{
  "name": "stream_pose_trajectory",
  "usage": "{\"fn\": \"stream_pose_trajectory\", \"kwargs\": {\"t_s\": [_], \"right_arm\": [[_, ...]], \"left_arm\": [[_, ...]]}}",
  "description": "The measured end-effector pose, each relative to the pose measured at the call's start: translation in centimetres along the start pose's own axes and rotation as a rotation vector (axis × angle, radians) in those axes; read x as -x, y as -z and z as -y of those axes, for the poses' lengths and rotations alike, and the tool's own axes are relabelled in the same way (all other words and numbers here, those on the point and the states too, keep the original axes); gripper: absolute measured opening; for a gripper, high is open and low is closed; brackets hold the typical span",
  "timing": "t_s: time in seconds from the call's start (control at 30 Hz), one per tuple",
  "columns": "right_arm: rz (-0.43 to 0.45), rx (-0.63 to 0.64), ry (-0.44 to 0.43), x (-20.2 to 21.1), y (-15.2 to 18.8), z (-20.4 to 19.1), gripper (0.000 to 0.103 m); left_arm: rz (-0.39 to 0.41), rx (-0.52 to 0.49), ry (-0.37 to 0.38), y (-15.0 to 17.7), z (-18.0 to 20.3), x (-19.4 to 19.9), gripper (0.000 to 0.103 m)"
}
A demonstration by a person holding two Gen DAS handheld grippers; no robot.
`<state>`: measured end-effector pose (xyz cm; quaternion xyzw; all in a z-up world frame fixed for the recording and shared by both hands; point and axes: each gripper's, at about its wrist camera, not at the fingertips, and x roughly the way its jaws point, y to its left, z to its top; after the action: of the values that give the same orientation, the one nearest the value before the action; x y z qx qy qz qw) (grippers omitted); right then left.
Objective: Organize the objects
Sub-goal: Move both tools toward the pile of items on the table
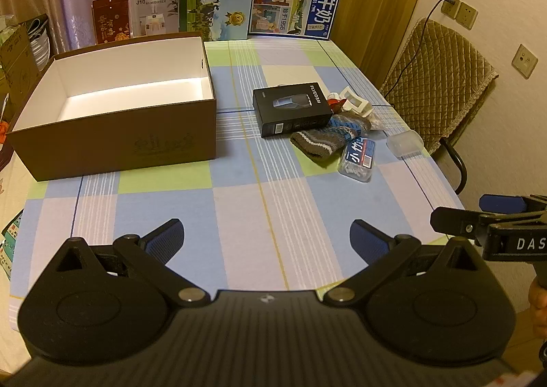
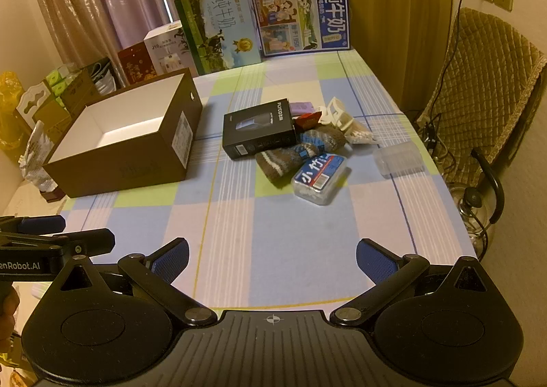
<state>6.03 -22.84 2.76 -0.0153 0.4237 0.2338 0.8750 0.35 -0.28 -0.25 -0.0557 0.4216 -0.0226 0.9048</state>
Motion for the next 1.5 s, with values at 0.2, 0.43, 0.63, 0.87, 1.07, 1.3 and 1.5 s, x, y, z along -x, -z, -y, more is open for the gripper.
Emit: {"fn": "stream_pose_trajectory", "kwargs": {"t_s": [0.2,0.43,0.63,0.87,1.07,1.3,1.5], "right_arm": [[0.000,0.002,-0.003,-0.1,-0.1,0.2,0.101],[-0.007,0.002,-0.010,-0.3,-0.5,0.8,0.101],[-0.010,0.004,-0.014,-0.5,-0.7,1.5,0.101],[-0.017,0.004,-0.018,-0.8,-1.0,2.2,0.101],[-0.027,0.007,-0.024,-1.4,-1.6,3.3,0.101],[-0.036,0.009,-0.026,-2.2,-2.3,4.3,0.101],[-0.043,0.004,-0.026,-3.1,-3.0,5.3,0.101]], "left_arm": [[-0.002,0.002,-0.004,-0.4,0.4,-0.3,0.102],[-0.006,0.006,-0.006,-0.7,0.9,-0.7,0.102],[-0.009,0.009,-0.008,-1.1,1.5,-1.3,0.102],[-0.016,0.010,-0.011,-1.4,2.1,-1.9,0.102],[-0.026,0.013,-0.015,-2.0,2.7,-2.7,0.102],[-0.037,0.014,-0.018,-2.7,3.2,-3.7,0.102],[-0.049,0.017,-0.018,-3.4,3.8,-4.9,0.102]]}}
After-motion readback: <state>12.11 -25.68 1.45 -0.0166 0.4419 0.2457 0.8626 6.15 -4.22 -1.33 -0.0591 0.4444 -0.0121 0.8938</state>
